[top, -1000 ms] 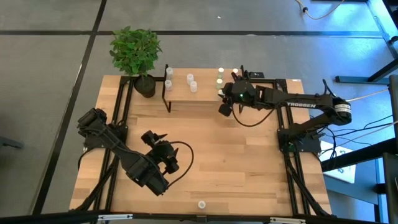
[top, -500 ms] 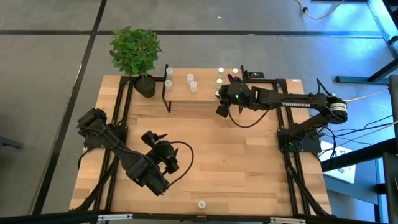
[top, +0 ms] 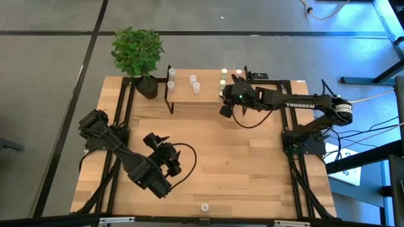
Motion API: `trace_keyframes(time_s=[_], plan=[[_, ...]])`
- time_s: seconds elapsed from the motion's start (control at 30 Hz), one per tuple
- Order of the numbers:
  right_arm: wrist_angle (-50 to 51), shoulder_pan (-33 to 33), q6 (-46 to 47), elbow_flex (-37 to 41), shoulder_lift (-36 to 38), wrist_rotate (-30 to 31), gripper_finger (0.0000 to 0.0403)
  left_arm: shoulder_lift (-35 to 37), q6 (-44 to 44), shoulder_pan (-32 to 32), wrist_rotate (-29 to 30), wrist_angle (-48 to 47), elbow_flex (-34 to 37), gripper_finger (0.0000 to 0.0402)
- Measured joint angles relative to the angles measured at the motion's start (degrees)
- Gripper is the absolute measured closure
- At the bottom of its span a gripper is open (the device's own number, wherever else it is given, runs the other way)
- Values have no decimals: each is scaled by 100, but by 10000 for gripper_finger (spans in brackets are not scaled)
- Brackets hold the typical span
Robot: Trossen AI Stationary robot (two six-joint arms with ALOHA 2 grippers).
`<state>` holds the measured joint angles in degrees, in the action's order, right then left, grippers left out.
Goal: Pick and place medicine bottles onto shelf by color
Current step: Put the green pill bottle on the shelf aligned with the other green pill bottles
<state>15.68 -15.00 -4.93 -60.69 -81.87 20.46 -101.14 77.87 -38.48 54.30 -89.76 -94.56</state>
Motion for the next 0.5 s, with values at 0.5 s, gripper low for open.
trace_keyframes(time_s=[0.5], plan=[[6,0,-4,0,0,-2,272,0,0,0,0,0,0,58]])
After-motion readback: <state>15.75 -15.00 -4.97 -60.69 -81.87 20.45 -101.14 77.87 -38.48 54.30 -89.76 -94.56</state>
